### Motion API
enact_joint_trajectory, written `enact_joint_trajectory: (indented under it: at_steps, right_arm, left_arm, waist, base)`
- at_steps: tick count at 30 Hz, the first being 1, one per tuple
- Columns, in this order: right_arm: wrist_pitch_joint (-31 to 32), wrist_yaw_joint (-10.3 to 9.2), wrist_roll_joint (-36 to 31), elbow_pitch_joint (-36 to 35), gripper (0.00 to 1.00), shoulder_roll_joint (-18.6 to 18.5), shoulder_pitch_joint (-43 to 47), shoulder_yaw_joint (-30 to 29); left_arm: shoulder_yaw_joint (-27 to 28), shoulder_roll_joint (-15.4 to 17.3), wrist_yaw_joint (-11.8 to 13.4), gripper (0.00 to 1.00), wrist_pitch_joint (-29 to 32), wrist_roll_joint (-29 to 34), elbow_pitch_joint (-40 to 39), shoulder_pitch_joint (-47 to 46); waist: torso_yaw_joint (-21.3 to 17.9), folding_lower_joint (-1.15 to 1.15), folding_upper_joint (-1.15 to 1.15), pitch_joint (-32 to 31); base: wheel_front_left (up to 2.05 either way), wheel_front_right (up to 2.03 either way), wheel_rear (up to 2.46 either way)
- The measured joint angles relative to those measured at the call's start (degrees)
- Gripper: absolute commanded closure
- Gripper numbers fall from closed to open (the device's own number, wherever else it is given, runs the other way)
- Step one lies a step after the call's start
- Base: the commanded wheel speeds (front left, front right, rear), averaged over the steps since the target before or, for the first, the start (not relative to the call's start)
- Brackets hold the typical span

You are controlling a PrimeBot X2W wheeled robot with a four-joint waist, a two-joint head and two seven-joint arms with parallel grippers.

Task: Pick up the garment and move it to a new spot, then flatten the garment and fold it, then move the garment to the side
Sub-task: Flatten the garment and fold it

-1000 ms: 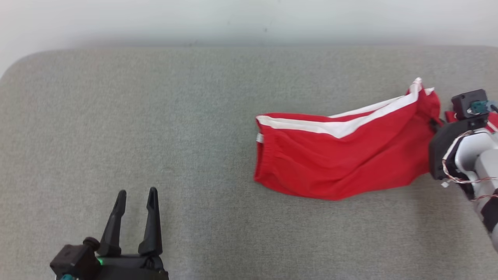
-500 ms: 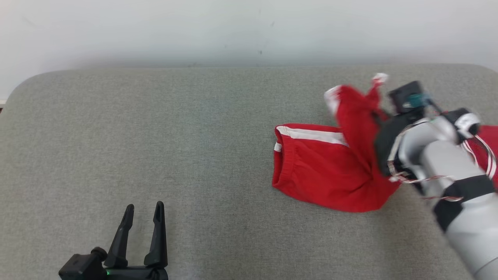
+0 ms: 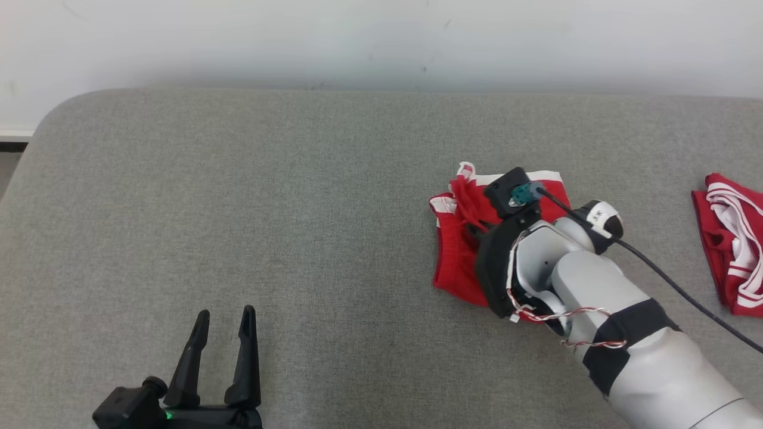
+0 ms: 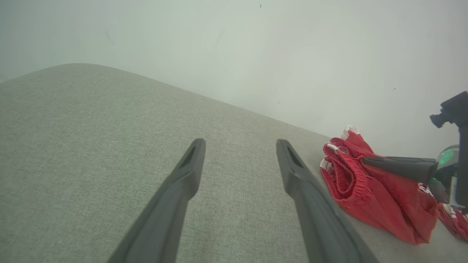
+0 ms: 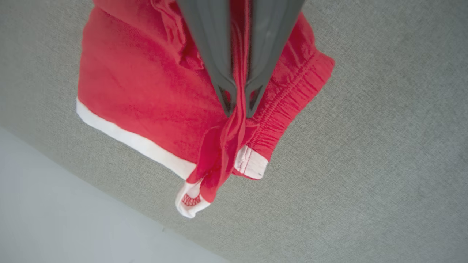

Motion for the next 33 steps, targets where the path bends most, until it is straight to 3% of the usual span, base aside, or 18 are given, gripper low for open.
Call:
enact_joint_trajectory:
  at_steps: [2, 3, 4, 5, 13, 17, 22, 23, 24, 25, 30, 33]
  right_arm:
    - [0.5, -0.01, 0.0, -0.3, 1.0, 1.0, 0.2, 0.2]
    - [0.5, 0.0, -0.2, -0.5, 0.85, 1.4, 0.2, 0.3]
    - [0.6, 0.0, -0.2, -0.6, 0.28, 1.7, 0.2, 0.4]
    - [0.7, -0.01, -0.2, -0.6, 0.0, 2.1, 0.3, 0.6]
    - [-0.8, -0.01, 13.2, -8.3, 0.0, 5.6, 2.3, -1.9]
    - [-4.0, -0.01, 14.8, -12.3, 0.0, 1.4, 2.1, -4.6]
    - [-7.8, -0.01, 11.7, -10.6, 0.0, -4.5, 3.8, -9.8]
    - [-8.3, -0.01, 10.4, -9.6, 0.12, -5.7, 4.4, -10.4]
    - [-8.8, -0.01, 8.8, -8.4, 0.74, -6.7, 4.8, -10.8]
    - [-9.3, -0.01, 7.7, -7.5, 1.0, -7.4, 5.2, -10.9]
    - [-10.0, -0.01, 4.1, -3.7, 1.0, -8.6, 7.0, -9.4]
    - [-8.7, -0.01, 4.9, -4.1, 1.0, -7.0, 8.0, -5.1]
  left_arm:
    - [0.0, 0.0, 0.2, 0.0, 0.0, 0.0, -0.2, -0.1]
    - [0.0, 0.0, 0.2, 0.0, 0.0, 0.0, -0.3, -0.3]
    - [0.0, 0.0, 0.3, 0.0, 0.0, -0.1, -0.4, -0.5]
    - [0.0, 0.0, 0.3, 0.0, 0.0, -0.1, -0.4, -0.6]
    - [0.7, 0.0, 0.7, 0.0, 0.0, -0.1, -0.6, -1.2]
    - [0.8, 0.0, 0.7, 0.0, 0.0, 0.0, -0.7, -1.4]
    - [0.6, 0.0, 0.4, 0.0, 0.0, 0.1, -0.7, -1.7]
    - [0.4, 0.0, 0.4, 0.0, 0.0, 0.1, -0.8, -1.8]
    - [0.1, 0.0, 0.4, 0.0, 0.0, 0.2, -0.8, -2.0]
    - [-0.2, 0.0, 0.3, 0.0, 0.0, 0.4, -0.8, -2.3]
    - [-1.0, 0.0, 0.2, 0.0, 0.0, 0.6, -0.9, -3.6]
    - [-0.6, 0.0, 0.2, 0.0, 0.0, 1.0, -0.9, -3.8]
  waist:
    - [0.1, 0.0, 0.0, 0.5]
    - [0.1, 0.0, 0.0, 0.7]
    - [0.2, 0.0, 0.0, 1.0]
    - [0.2, 0.0, 0.0, 1.2]
    - [-1.5, 0.0, 0.0, 1.7]
    - [-2.8, 0.0, 0.0, 1.6]
    - [-3.7, 0.0, 0.0, 1.6]
    - [-3.7, 0.0, 0.0, 1.7]
    - [-3.7, 0.0, 0.0, 1.9]
    - [-3.6, 0.0, 0.0, 2.1]
    - [-2.7, 0.0, 0.0, 3.5]
    - [-2.0, 0.01, 0.0, 4.5]
  base:
    - [0.0, 0.0, 0.0]
    - [0.0, 0.0, 0.0]
    - [0.0, 0.0, 0.0]
    - [0.0, 0.0, 0.0]
    - [0.0, 0.0, 0.0]
    - [0.0, 0.0, 0.0]
    - [0.0, 0.0, 0.0]
    - [0.0, 0.0, 0.0]
    - [0.0, 0.0, 0.0]
    - [0.0, 0.0, 0.0]
    - [0.0, 0.0, 0.0]
    - [0.0, 0.0, 0.0]
